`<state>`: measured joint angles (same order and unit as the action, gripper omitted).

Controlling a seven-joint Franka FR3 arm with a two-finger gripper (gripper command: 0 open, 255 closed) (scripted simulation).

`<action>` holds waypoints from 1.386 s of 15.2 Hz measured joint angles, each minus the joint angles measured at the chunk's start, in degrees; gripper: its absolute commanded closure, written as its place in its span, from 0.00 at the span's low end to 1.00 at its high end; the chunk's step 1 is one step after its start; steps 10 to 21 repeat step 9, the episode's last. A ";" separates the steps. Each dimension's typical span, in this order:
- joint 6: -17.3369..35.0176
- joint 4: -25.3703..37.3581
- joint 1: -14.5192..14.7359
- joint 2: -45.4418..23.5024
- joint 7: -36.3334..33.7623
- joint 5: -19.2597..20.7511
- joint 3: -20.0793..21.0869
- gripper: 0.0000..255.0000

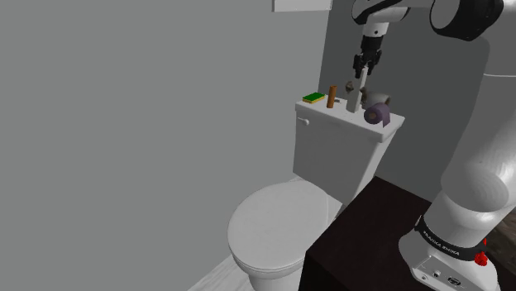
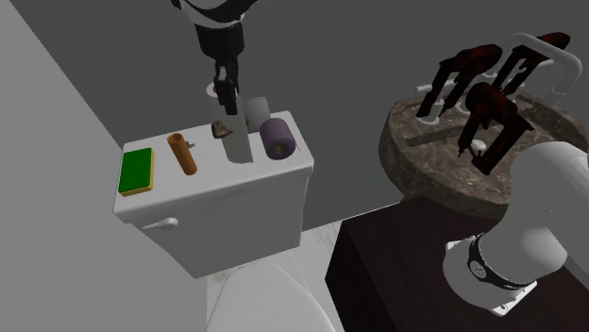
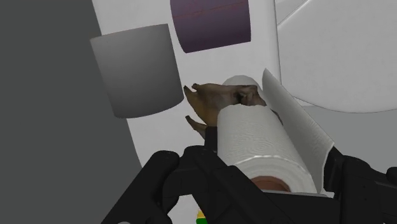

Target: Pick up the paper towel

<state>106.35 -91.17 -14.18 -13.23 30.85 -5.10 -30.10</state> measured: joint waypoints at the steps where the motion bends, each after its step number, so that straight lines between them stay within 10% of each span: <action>1: -0.66 0.74 -0.04 -0.09 -0.02 -0.03 -0.01 1.00; 21: -6.71 6.98 -0.43 -0.27 -0.04 -0.06 -0.17 1.00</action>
